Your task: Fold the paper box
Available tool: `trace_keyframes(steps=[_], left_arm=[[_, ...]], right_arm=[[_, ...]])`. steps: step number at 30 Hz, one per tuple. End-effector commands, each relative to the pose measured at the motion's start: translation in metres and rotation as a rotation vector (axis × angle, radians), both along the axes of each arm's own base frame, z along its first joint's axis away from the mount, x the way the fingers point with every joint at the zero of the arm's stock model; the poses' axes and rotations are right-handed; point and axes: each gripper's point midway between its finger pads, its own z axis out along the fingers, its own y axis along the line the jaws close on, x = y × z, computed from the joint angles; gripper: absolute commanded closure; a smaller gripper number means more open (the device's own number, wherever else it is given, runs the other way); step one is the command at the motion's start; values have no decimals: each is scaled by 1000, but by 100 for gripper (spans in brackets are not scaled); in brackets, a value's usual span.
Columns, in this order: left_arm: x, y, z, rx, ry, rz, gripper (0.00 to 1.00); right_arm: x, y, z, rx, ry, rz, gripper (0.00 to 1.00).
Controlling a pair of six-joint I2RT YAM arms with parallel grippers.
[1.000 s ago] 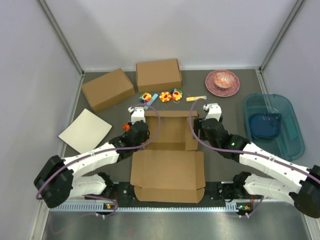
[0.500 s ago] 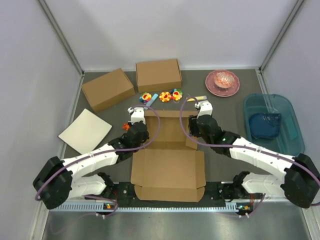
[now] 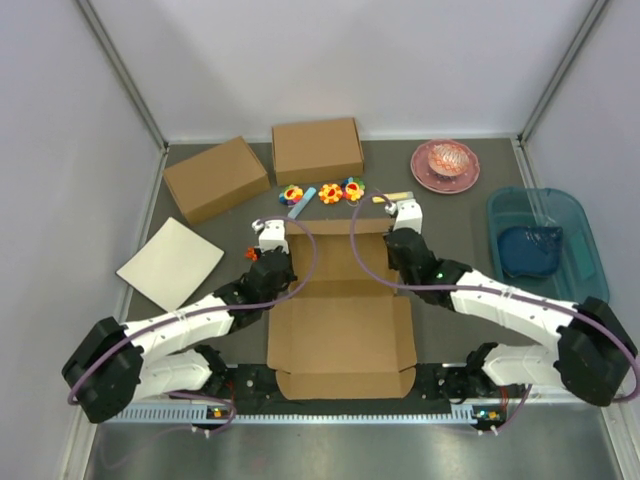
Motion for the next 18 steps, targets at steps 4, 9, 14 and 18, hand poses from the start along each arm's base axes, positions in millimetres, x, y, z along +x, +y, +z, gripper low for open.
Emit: trace_keyframes(steps=[4,9,14,18], left_arm=[[8,-19,43,-149,-152,-40,100],[9,-13,41,-133,-158,-16,100],[10,-14,40,-132,-159,-17,100],[12,-16,43,-139,-184,-25,100]], right_arm=[[10,-19,1,-178,-25,-151,97],[1,-13,-12,-122,12,-111,76],[-3,-12,-24,-125,41,-90,70],[-2,-15,-31,-154,43,-106,100]])
